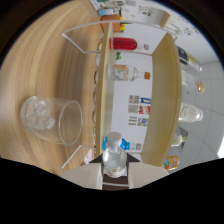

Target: Make me a cup of Mojito.

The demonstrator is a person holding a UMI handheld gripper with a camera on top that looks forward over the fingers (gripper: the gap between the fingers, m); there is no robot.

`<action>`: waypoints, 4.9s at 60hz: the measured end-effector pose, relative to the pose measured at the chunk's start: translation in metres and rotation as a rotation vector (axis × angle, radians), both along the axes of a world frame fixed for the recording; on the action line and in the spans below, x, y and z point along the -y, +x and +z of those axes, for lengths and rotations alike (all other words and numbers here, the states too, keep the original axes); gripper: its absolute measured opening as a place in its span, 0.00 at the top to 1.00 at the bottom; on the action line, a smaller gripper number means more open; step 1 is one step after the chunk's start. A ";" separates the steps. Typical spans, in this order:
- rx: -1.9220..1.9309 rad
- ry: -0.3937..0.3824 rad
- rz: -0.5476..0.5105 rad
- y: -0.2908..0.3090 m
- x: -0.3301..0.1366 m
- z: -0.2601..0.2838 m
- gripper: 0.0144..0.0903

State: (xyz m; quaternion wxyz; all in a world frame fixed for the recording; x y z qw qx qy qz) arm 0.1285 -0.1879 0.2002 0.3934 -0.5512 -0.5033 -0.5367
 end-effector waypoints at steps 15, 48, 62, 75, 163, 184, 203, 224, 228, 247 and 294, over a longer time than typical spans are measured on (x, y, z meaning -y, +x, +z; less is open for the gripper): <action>0.375 -0.047 0.115 -0.020 -0.006 -0.012 0.74; -0.661 0.016 0.063 -0.022 0.010 0.047 0.73; -1.370 -0.046 -0.014 -0.008 0.014 0.009 0.73; -1.594 -0.115 -0.212 0.020 0.004 -0.087 0.74; -1.627 -0.081 -0.406 -0.023 0.127 -0.059 0.07; -1.600 -0.175 -0.321 -0.111 0.159 -0.055 0.06; -1.629 -0.119 -0.185 -0.201 0.116 0.072 0.05; -1.700 0.046 -0.035 -0.276 -0.003 0.197 0.05; -1.697 0.072 -0.034 -0.280 -0.023 0.202 0.05; -1.693 0.131 -0.098 -0.283 -0.095 0.201 0.25; -1.716 0.132 0.053 -0.273 0.005 0.226 0.52</action>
